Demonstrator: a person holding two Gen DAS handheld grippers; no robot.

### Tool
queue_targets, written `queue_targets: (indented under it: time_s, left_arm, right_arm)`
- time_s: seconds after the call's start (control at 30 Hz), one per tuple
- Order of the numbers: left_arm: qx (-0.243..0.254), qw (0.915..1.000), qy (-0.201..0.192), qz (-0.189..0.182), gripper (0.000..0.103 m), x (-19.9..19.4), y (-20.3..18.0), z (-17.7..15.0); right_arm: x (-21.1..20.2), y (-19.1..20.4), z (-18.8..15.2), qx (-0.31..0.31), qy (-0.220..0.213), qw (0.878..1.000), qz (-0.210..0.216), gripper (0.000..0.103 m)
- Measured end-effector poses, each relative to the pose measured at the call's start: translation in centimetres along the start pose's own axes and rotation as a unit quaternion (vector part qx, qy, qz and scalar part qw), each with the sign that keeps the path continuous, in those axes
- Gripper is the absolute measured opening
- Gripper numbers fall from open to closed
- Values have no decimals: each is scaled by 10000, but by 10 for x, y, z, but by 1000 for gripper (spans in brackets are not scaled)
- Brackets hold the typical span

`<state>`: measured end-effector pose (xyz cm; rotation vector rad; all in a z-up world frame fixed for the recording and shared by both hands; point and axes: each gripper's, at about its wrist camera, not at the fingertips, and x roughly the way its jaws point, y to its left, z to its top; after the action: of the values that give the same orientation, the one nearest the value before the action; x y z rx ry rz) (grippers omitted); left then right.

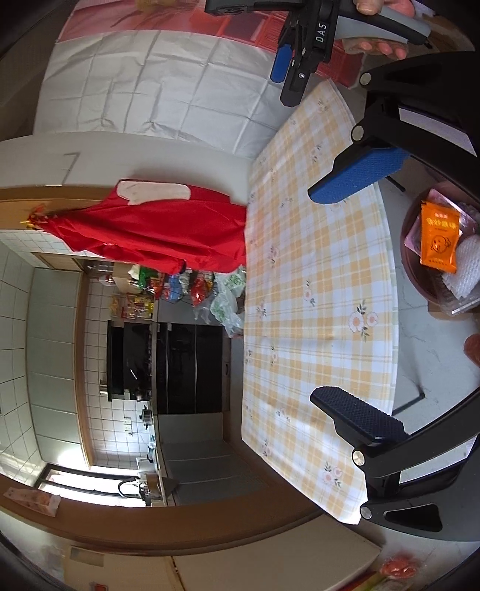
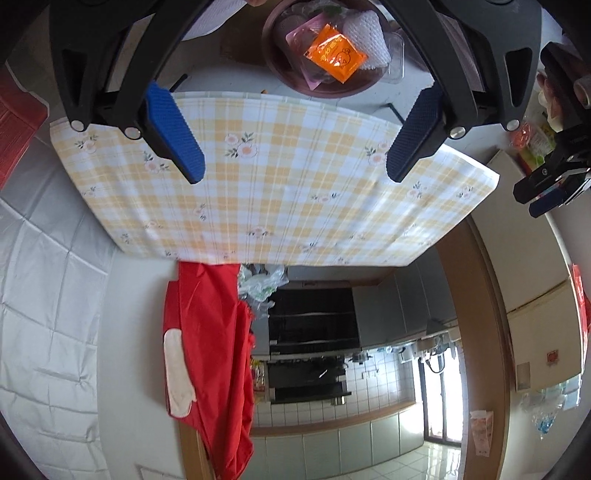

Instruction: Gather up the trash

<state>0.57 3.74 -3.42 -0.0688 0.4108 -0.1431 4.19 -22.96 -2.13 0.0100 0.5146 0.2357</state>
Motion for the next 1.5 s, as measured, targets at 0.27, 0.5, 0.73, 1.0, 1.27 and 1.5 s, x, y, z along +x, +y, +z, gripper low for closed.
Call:
queue_targets:
  time_s: [0.27,0.5,0.73,1.0,1.27,1.5]
  left_arm:
    - [318,9988,-231,290,97,-16,-10,18]
    - [270,9983,-331,399,97,-22,-7,28]
    - [359,9973,-420,489,97,-28,-6,33]
    - [455,9967,-417,529,97,-29,-10,33]
    - [515,9963,-370,573,97,-28,-13,32]
    - [608,9959,-350,570,97,-28,-19,32]
  right_arm:
    - [-26,-2,18,-15,-222,9997,-134,97]
    - [-36,-5,24,-58,-309,9994,-161,97]
    - [-36,-4,24,-72,-261,9994,-237,97]
    - [-33,-2,23,-101,-184,9994,-275,97]
    - [-34,-1,22,-179,-186,9991,-328,97]
    - [-32,-1,22,-195,-132,9991,-347,97]
